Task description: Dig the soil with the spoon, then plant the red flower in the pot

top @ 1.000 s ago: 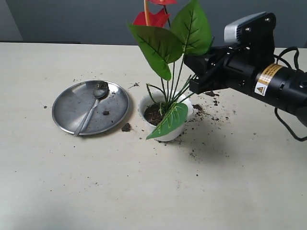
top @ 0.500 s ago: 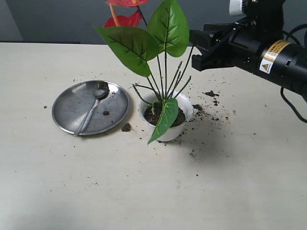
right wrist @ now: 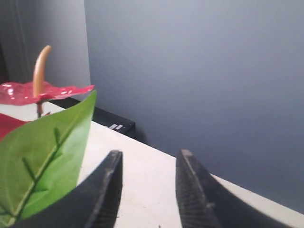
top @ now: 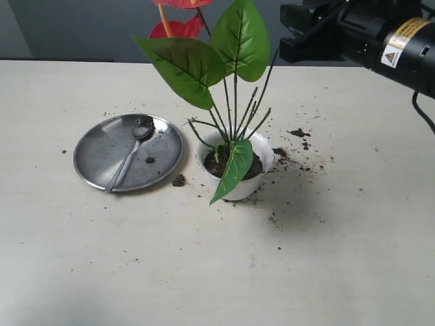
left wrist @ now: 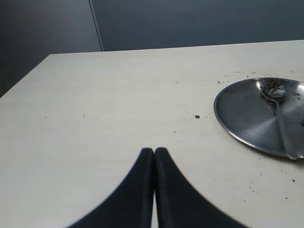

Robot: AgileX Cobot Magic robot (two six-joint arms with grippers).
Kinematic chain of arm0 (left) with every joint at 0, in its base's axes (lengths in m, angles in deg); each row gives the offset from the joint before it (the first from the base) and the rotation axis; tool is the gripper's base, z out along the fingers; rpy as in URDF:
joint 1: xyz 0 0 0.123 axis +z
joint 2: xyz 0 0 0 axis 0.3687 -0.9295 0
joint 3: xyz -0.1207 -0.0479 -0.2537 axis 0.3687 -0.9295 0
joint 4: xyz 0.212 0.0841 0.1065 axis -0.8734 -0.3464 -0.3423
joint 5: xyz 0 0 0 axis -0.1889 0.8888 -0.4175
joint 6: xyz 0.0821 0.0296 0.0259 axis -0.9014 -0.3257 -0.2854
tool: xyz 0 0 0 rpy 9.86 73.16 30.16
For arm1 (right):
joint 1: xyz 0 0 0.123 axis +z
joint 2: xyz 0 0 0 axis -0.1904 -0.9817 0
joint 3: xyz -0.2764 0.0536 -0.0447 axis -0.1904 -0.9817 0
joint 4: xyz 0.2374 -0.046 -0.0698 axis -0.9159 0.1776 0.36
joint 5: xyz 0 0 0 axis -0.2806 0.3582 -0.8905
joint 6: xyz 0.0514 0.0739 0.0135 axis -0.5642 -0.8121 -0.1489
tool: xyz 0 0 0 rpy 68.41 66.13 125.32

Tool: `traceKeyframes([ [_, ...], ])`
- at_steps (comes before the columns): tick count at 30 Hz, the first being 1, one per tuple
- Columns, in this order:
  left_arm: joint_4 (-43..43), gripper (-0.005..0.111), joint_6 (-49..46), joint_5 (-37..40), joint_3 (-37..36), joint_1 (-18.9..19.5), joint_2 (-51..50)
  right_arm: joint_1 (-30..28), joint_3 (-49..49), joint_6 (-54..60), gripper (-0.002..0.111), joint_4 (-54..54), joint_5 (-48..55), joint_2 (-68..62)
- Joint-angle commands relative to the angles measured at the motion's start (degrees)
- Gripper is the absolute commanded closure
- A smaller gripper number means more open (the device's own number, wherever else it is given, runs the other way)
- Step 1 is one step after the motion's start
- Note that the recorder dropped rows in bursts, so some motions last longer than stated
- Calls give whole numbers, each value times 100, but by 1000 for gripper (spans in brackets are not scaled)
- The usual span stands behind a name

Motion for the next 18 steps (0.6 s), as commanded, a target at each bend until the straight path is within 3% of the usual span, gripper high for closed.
traceKeyframes([
  [1,9,106,10,-30,-17,-6,33,-17,370,115,71,-67,853,267],
  [9,9,106,10,-30,-17,-6,33,-17,1062,381,73,-43,2890,953],
  [11,9,106,10,-30,-17,-6,33,-17,1214,381,85,-12,3249,1022],
  [13,9,106,10,-30,-17,-6,33,-17,1330,381,108,254,3498,1127],
  [18,9,106,10,-30,-17,-6,33,-17,1332,369,108,357,3558,1363],
])
